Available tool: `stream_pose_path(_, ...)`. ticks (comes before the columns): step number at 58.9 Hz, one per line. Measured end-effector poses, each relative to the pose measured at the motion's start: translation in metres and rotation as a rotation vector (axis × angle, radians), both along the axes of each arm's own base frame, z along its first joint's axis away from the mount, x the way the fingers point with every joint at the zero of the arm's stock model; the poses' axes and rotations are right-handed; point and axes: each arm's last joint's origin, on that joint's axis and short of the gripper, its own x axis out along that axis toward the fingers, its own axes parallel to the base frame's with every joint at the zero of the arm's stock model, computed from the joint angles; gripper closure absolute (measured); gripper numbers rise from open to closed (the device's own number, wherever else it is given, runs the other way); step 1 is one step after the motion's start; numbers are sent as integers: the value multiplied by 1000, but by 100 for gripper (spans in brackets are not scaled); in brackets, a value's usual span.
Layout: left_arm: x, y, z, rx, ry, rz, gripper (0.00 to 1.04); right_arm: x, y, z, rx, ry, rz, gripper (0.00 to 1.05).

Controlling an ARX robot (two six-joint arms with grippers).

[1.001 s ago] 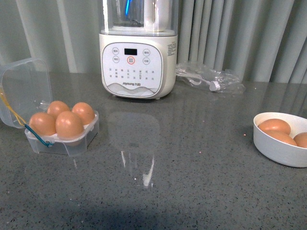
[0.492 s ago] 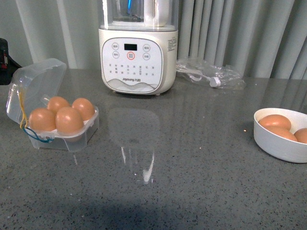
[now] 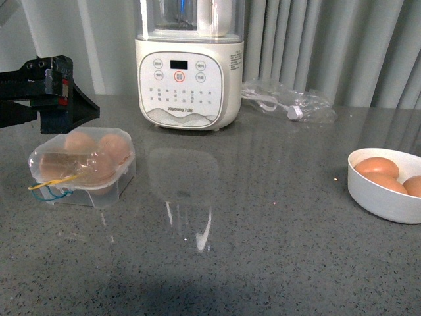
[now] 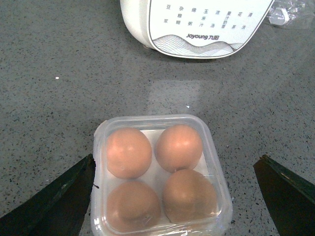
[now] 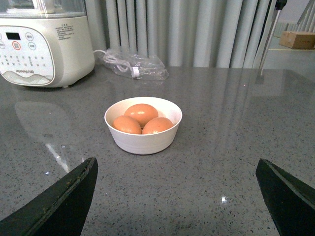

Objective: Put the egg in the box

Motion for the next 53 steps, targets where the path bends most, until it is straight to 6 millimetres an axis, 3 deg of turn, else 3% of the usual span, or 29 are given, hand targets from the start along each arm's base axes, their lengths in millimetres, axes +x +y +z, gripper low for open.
stream_pose_path(10,-2,10,5,28,-15,96,7,0,0,0,0,0,0,7)
stream_pose_path(18,-17,15,29,31,-99,135,7,0,0,0,0,0,0,7)
stream_pose_path(29,-70,9,65,50,-267,117,7,0,0,0,0,0,0,7)
stream_pose_path(43,-145,13,55,114,-291,94,7,0,0,0,0,0,0,7)
stream_pose_path(53,-176,19,49,170,-322,84,7,0,0,0,0,0,0,7)
